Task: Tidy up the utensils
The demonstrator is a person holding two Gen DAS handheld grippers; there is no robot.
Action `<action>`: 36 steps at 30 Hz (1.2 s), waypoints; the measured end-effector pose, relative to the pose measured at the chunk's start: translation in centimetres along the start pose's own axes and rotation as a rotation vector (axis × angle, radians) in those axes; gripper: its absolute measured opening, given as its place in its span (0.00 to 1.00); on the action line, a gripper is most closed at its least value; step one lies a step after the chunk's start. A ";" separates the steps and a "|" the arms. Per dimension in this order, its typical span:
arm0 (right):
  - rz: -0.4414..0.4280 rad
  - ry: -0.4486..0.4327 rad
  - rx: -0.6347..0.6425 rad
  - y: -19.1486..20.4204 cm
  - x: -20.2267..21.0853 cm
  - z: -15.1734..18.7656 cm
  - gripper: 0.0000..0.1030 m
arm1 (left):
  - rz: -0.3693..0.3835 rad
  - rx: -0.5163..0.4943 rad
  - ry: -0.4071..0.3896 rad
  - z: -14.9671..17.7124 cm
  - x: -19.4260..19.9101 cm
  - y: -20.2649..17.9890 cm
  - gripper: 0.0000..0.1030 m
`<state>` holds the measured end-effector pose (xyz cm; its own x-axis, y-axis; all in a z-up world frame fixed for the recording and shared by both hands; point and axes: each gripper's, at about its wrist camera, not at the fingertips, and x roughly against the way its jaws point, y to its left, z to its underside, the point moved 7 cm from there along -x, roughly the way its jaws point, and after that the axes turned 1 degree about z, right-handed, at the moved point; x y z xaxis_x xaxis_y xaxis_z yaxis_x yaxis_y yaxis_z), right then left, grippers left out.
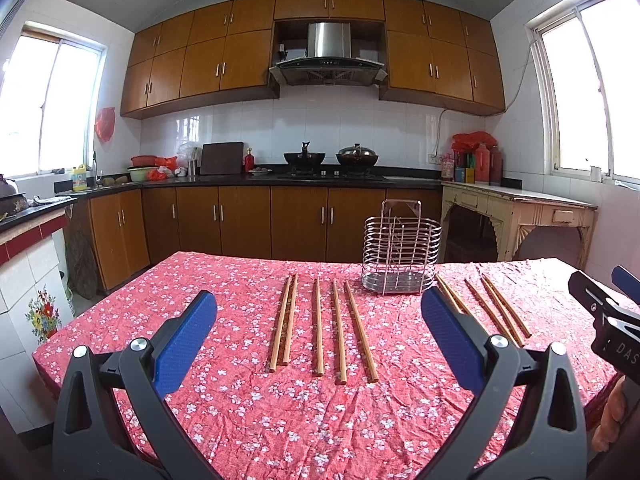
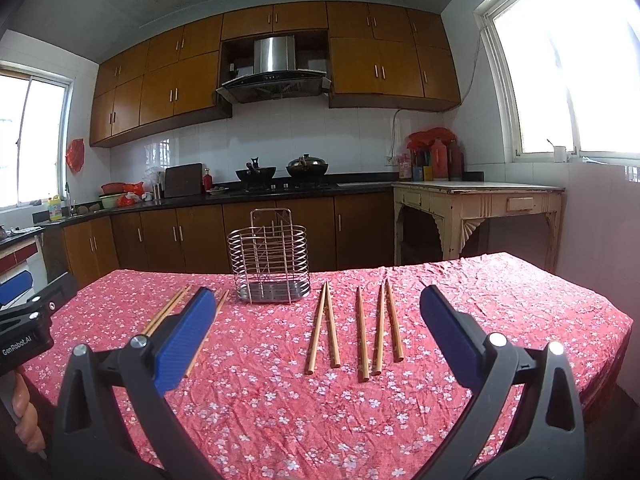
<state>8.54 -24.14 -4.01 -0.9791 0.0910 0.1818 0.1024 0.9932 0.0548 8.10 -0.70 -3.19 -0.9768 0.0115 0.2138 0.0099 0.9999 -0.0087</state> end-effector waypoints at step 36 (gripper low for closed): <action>0.156 0.666 -0.122 -9.1 -18.5 9.6 0.08 | 0.061 0.021 0.612 7.7 -16.4 7.6 0.34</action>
<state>24.09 -34.19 -17.28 -0.6391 0.1299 0.7580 0.2905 0.9534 0.0816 22.59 6.63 -14.27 -0.6744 0.0768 0.7344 0.0516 0.9970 -0.0569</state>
